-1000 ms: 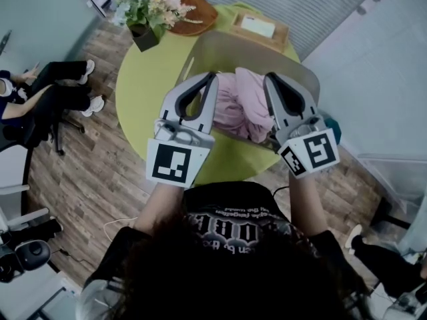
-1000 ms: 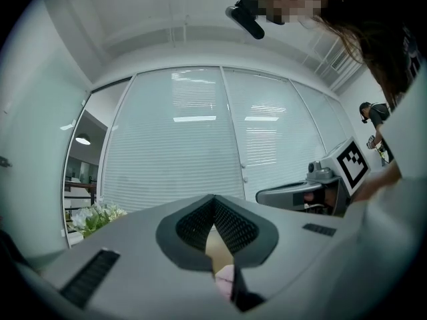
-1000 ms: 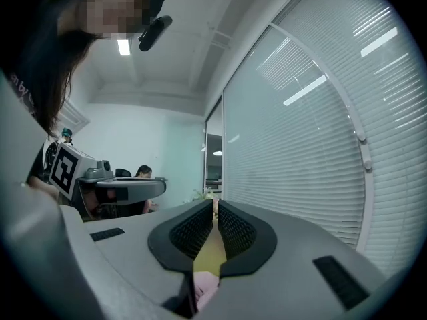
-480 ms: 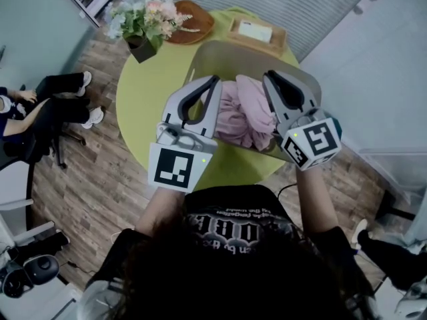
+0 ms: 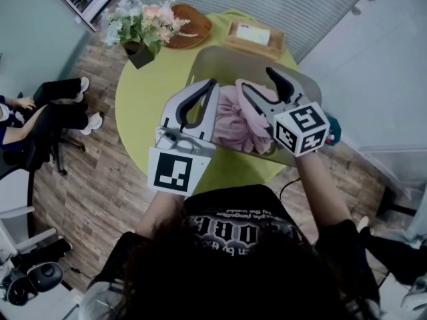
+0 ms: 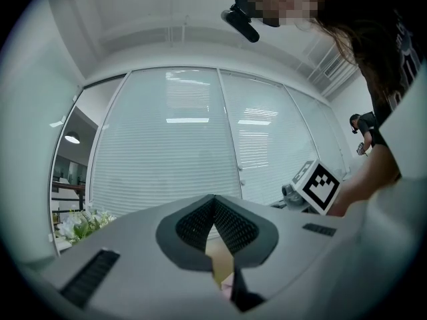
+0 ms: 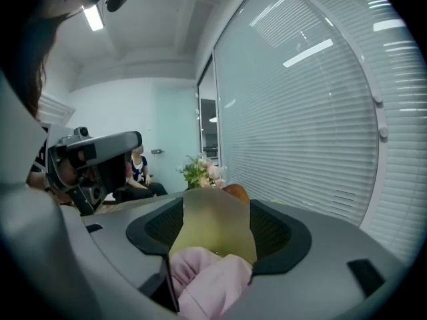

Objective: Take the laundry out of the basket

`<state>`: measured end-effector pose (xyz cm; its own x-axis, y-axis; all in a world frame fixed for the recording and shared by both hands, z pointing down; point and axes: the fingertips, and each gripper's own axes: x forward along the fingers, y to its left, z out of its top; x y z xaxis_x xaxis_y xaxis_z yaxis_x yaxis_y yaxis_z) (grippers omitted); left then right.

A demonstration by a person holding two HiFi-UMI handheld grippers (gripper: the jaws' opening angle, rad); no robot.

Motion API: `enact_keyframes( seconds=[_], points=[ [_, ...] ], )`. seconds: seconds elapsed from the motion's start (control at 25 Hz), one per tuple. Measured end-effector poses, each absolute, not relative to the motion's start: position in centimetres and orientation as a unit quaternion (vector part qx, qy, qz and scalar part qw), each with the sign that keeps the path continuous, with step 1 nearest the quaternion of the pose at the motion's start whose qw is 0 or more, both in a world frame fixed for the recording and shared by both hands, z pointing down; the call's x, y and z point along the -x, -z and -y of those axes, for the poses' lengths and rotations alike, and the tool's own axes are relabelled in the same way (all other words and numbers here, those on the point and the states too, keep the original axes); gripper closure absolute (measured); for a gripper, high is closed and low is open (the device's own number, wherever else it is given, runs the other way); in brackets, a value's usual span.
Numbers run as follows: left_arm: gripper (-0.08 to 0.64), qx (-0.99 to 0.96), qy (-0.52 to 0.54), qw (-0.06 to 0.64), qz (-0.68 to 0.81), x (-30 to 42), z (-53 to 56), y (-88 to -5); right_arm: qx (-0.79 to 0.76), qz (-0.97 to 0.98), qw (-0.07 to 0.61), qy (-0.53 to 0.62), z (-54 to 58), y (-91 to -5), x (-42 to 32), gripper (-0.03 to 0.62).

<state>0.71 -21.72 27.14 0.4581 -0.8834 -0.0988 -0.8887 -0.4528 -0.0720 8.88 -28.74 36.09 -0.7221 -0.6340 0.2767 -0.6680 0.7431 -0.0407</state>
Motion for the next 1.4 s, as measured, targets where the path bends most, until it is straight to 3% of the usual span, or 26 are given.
enact_keyframes(
  seconds=[0.24, 0.72, 0.96, 1.4],
  points=[
    [0.559, 0.853, -0.028, 0.054, -0.518, -0.5, 22.1, -27.2, -0.323, 0.928, 0.15, -0.109, 29.5, -39.5, -6.7, 0.262],
    [0.56, 0.86, -0.028, 0.043, -0.507, -0.7, 22.8, -27.8, -0.301, 0.904, 0.284, -0.104, 30.0, -48.3, -6.1, 0.238],
    [0.56, 0.862, -0.029, 0.036, -0.505, -0.8, 23.2, -28.0, -0.307, 0.902, 0.283, -0.109, 30.4, -50.0, -5.7, 0.233],
    [0.56, 0.862, -0.026, 0.031, -0.505, -0.6, 23.8, -28.6, -0.299, 0.88, 0.345, -0.133, 30.1, -54.9, -6.7, 0.207]
  ],
)
